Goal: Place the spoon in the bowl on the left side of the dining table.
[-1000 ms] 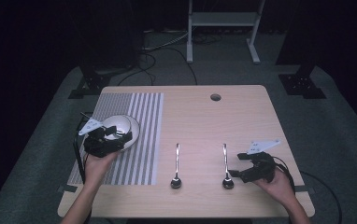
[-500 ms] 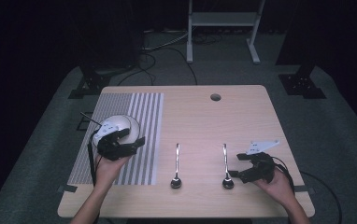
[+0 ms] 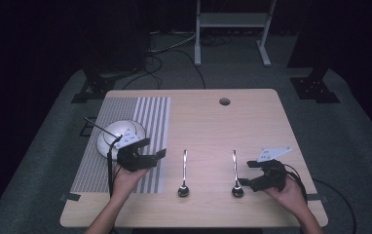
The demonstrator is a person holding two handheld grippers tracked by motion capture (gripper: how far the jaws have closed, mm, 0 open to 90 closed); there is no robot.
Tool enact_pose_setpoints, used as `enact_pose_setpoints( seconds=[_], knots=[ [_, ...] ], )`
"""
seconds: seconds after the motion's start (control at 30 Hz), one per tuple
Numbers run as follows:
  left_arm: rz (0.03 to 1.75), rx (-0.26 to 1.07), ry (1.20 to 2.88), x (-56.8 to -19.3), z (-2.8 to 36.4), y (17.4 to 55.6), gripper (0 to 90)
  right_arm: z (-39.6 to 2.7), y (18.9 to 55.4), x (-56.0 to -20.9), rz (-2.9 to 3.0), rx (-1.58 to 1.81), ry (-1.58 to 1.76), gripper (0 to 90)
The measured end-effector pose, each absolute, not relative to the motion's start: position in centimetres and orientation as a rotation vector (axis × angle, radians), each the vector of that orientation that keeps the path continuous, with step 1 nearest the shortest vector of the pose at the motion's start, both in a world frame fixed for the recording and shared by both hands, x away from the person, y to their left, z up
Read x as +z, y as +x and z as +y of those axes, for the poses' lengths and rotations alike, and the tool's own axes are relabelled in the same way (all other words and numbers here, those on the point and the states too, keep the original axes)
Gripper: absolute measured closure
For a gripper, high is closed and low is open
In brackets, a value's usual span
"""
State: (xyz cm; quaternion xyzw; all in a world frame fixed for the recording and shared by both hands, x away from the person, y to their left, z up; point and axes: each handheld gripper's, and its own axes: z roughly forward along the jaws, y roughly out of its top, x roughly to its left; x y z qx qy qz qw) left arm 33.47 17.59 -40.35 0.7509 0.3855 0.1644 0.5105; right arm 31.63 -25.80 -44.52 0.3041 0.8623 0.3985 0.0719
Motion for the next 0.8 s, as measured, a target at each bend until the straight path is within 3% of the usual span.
enact_pose_setpoints(
  seconds=[0.8],
  knots=[
    [0.841, 0.283, 1.864, -42.1, 13.5, 31.7, 18.0, -25.8, 31.5, -44.6, 2.594, 1.199, 0.910, 18.4]
  ],
)
